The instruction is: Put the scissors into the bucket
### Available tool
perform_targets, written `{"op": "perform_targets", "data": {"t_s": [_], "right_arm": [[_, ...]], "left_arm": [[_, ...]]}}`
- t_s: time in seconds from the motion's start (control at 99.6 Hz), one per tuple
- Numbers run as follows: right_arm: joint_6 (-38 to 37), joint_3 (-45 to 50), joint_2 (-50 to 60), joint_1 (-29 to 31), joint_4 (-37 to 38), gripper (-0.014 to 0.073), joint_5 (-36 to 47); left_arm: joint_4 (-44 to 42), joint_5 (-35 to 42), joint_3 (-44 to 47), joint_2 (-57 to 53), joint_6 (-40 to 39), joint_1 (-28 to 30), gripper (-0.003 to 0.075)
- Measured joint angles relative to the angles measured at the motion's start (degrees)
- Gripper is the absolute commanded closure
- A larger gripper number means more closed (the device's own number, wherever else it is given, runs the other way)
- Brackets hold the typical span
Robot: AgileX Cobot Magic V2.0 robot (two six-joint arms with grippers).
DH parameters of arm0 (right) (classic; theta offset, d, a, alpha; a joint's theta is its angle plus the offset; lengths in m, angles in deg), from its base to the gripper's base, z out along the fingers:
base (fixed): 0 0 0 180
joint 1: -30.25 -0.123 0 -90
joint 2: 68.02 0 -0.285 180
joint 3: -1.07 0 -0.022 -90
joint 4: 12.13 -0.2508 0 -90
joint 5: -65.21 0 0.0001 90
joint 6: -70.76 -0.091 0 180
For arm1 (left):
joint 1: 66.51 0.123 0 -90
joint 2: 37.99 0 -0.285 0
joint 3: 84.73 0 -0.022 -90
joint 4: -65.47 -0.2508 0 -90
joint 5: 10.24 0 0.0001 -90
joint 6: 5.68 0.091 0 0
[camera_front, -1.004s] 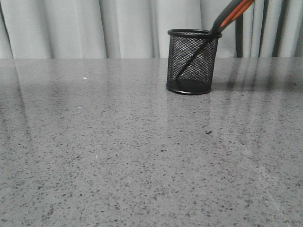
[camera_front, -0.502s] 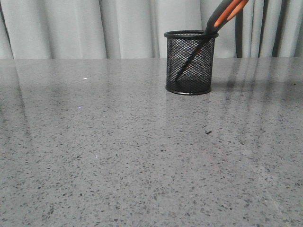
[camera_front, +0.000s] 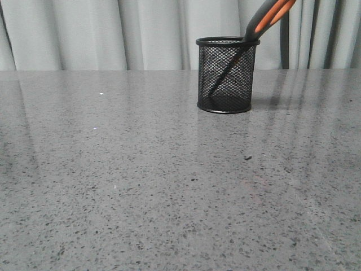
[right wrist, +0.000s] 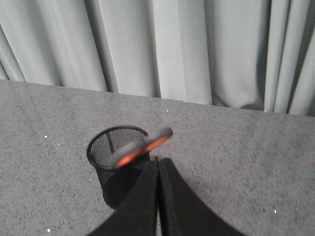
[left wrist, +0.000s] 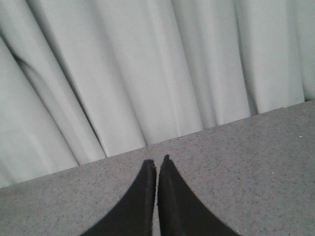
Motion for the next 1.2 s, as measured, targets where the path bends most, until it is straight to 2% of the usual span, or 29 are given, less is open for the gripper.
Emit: {"op": "perform_targets", "data": {"t_s": [0.241,0.452,0.622,1.204], "right_arm": [[-0.1,16.2,13.9,0.0,-0.3,0.0652,9.8],[-0.1,23.6,20.2,0.0,-0.3,0.0652,11.1],[-0.1,24.9,20.8,0.0,-0.3,0.0652,13.3],[-0.1,24.9,20.8,0.0,-0.5,0.0652,13.4]], "left_arm": [[1.3,7.9,21.9,-17.1,0.0,0.0,0.0741],[7.9,11.4,31.5,-29.2,0.0,0.0,0.0741],[9.3,12.4,33.6,-32.6,0.0,0.0,0.0741],[12.2,12.4,33.8,-32.6,0.0,0.0,0.0741]]}}
